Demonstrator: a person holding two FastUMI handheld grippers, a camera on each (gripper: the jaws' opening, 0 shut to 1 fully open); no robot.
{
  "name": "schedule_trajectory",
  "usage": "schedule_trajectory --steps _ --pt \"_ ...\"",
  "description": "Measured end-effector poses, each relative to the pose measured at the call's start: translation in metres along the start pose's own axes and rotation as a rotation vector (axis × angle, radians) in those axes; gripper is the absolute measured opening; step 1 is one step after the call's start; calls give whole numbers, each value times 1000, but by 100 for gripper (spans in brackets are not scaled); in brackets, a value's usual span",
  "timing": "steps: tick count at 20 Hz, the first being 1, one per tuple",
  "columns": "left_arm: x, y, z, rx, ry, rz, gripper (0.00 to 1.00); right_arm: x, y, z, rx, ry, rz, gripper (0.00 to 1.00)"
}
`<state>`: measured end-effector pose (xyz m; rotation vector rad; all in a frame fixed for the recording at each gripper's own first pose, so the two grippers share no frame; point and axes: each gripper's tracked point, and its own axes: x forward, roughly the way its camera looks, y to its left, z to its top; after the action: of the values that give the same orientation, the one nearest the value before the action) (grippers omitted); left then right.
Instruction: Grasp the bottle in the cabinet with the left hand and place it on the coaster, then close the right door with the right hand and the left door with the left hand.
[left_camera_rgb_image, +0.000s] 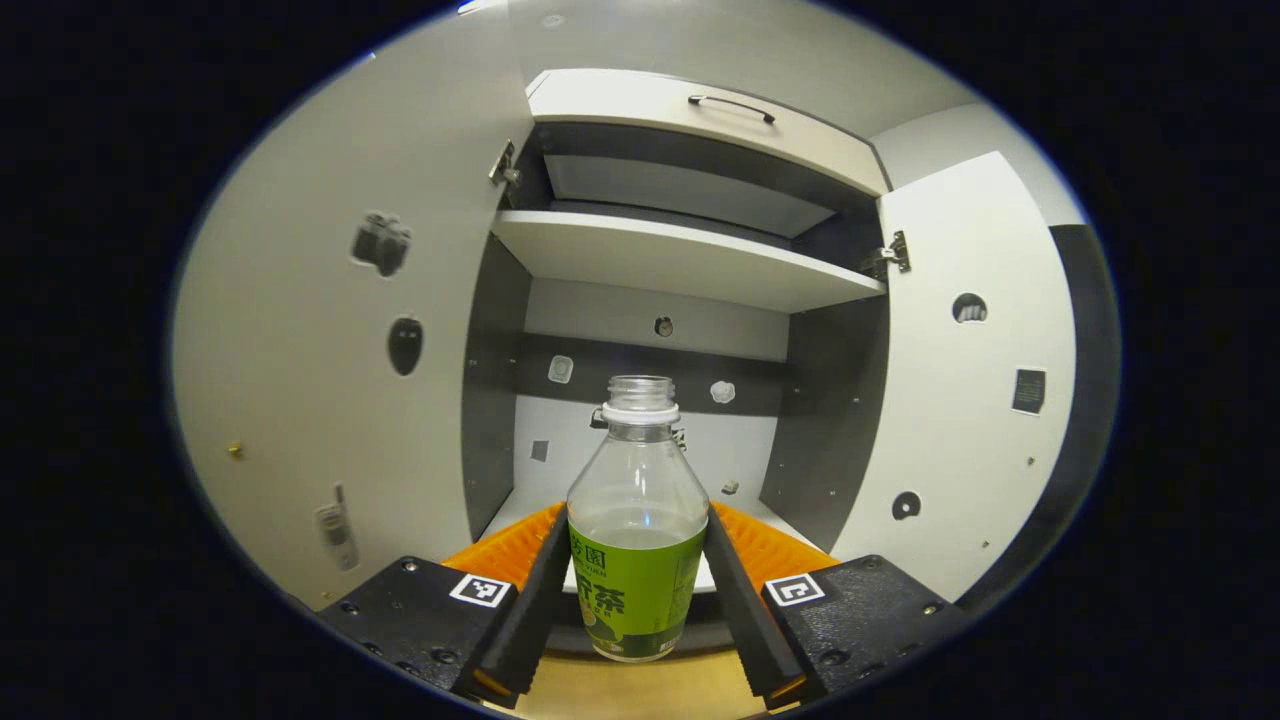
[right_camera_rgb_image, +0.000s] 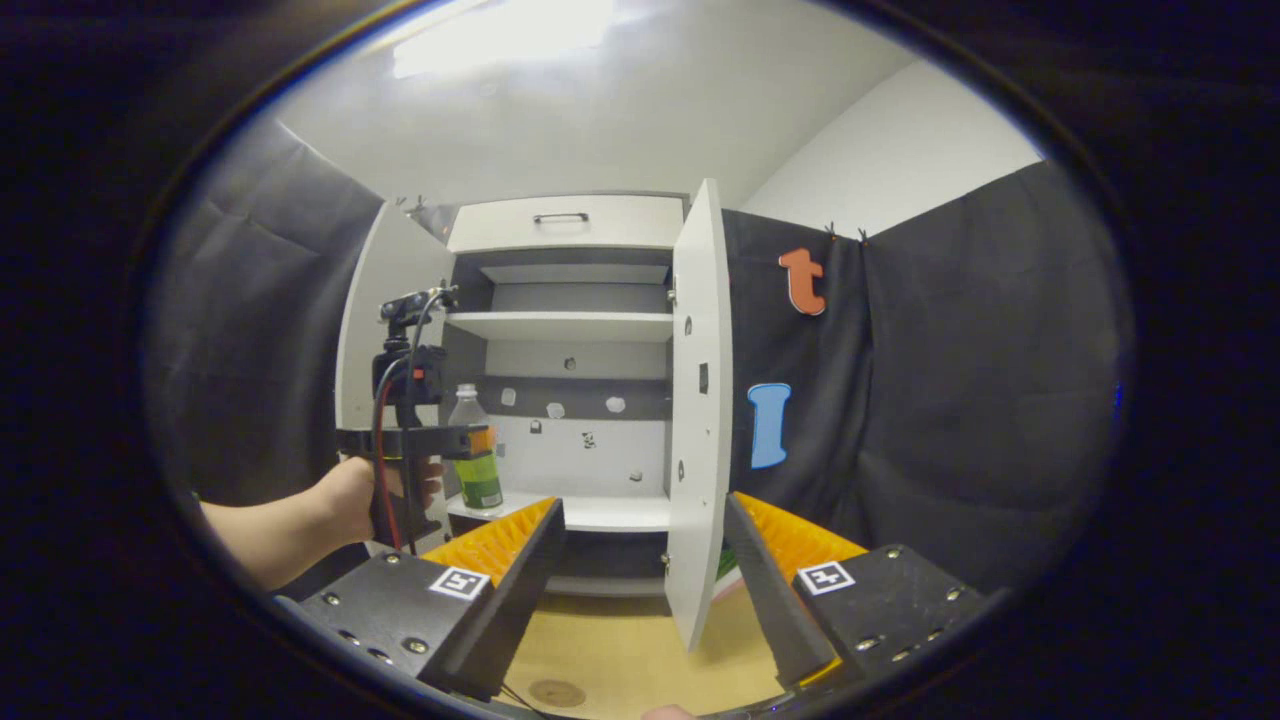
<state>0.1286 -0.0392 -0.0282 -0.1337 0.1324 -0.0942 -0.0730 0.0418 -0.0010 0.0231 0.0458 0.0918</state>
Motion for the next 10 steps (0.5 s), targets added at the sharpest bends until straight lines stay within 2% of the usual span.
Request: schedule_trajectory --steps 2,5,10 --pt "-31 6 -3 -1 6 27 77 -10 1 5 14 -16 37 96" --pt "-70 11 -11 -1 26 48 78 -21 -5 5 21 -13 53 96" --pt "-102 12 -19 5 50 31 78 -22 -13 12 31 -36 58 94"
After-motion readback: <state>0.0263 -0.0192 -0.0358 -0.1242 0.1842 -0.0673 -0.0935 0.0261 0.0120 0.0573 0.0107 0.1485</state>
